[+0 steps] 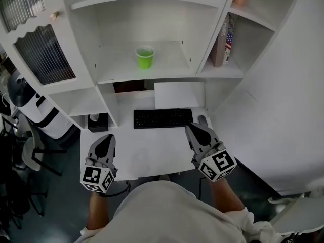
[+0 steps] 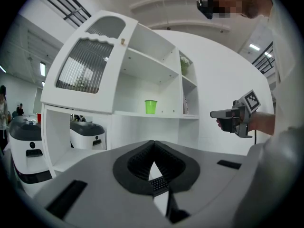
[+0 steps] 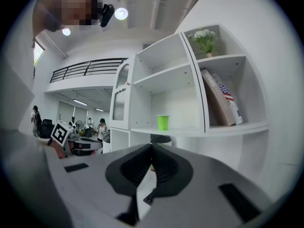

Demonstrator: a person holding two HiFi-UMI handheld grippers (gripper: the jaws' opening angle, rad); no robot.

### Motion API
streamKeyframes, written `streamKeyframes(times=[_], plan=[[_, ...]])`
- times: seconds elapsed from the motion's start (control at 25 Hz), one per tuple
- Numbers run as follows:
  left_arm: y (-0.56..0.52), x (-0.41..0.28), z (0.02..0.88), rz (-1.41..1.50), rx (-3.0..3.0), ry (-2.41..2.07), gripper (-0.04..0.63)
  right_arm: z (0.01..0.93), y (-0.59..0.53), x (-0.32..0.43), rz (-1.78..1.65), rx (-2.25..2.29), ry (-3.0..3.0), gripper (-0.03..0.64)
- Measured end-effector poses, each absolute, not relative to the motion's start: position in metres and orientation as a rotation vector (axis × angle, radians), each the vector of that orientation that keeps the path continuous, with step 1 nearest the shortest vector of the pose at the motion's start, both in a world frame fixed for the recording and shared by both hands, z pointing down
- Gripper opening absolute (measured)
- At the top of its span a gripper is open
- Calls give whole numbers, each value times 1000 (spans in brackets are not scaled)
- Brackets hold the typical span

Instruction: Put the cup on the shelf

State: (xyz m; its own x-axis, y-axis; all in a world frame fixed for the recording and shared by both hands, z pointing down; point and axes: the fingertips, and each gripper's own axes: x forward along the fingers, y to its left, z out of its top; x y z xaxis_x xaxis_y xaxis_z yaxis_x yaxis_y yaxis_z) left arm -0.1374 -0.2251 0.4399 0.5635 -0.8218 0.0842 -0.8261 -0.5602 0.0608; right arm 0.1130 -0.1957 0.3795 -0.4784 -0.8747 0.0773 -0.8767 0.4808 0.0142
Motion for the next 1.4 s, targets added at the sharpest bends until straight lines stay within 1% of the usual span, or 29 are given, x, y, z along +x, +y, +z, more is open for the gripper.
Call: streamKeyframes(times=[0.48,1.4], plan=[[-217,-129,443,86,2702,-1401,0,397,-181,114,89,1571,-2632,5],[-213,-129,442,85,2703,-1403,0,402,-175,105,108,1523,-2651,5]])
